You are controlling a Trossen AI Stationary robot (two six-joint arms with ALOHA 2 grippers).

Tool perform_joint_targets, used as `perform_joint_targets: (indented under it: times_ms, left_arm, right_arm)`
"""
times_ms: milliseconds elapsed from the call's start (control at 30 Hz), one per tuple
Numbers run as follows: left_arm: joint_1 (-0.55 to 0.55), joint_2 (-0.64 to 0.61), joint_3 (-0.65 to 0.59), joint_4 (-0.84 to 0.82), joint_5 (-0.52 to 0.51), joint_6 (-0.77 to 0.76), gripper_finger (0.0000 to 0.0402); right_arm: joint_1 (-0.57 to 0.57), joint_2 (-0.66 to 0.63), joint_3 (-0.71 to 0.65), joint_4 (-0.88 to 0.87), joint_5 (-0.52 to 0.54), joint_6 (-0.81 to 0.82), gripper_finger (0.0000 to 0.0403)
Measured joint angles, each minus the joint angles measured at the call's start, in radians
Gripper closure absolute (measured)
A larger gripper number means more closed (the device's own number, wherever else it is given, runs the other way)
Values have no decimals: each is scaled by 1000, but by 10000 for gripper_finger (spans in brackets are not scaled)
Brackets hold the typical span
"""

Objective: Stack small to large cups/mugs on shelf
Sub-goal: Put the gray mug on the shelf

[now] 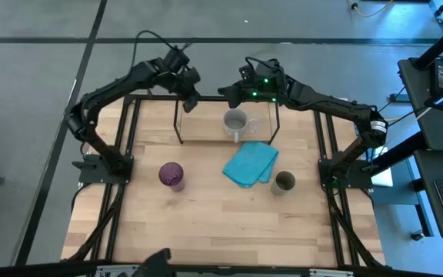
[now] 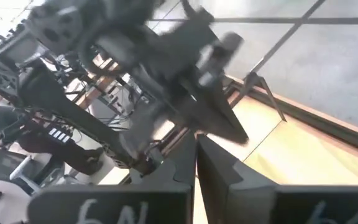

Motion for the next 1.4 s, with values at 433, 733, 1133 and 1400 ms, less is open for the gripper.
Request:
perform_joint_targets:
  times_ms: [433,733,1133,1400]
  left_arm:
    - [83,-78,-1,-89,-30,27,401]
    - [88,-78,-2,-131,16,46,401]
    - [88,-78,-2,-165,26,32,401]
    - [88,-78,-2,-153,23,30,401]
  right_arm:
    - [25,23,-1,-400,-68,-191,386]
    - [43,100,0,-464,-26,-292,383]
    - [32,172,0,-463,73,-380,358]
    - [24,190,2,-437,106,-398,357]
